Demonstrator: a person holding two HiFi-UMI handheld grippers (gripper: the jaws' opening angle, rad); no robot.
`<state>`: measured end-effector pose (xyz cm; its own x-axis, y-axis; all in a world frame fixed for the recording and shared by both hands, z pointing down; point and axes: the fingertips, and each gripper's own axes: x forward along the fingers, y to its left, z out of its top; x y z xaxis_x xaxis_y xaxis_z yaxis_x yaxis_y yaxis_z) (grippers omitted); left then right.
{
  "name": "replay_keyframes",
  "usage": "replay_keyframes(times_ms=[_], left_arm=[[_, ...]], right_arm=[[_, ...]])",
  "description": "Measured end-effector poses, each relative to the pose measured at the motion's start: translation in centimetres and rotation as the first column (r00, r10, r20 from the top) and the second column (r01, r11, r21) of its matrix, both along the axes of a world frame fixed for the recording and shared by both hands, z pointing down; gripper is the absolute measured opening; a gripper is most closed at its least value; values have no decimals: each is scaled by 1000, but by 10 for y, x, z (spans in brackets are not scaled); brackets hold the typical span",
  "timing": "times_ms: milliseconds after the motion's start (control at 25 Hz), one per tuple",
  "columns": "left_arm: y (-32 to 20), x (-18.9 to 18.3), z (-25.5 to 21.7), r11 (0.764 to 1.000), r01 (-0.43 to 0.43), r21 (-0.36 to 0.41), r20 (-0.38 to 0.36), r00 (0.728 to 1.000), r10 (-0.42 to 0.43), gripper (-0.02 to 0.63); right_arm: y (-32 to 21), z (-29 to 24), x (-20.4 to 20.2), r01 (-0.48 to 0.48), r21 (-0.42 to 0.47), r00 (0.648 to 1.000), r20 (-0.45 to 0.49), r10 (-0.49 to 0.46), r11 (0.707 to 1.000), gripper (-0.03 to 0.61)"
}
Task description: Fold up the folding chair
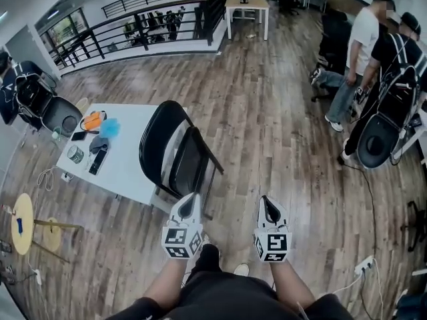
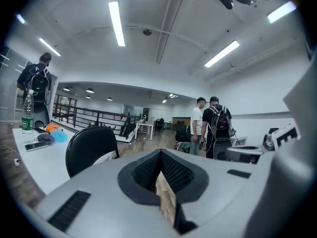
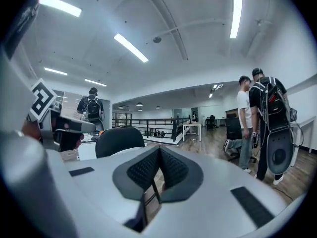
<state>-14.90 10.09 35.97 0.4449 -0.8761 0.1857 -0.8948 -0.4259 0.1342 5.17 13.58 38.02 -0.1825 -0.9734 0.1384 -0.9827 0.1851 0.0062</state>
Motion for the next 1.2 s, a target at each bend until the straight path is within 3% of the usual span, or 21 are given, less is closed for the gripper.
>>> replay_keyframes(times_ms=[320,520,880,1200], left_arm=[[57,52,10,995,-84,-46,5,996,84,5],[63,62,-2,986,-163,-16,10,987,163,5],[47,5,-11,977,-213,-23,28,976,214,5],[27,-47,-11,980,-196,-27,29,980,197,5]], right_arm=[[73,-18,39,-101,16,994,-37,102,995,14],[92,-26,36,-149,34,987,-51,151,988,14],[71,-36,-34,-146,46,987,-62,148,988,14],[49,-37,-82,-122,44,990,-72,125,992,14]])
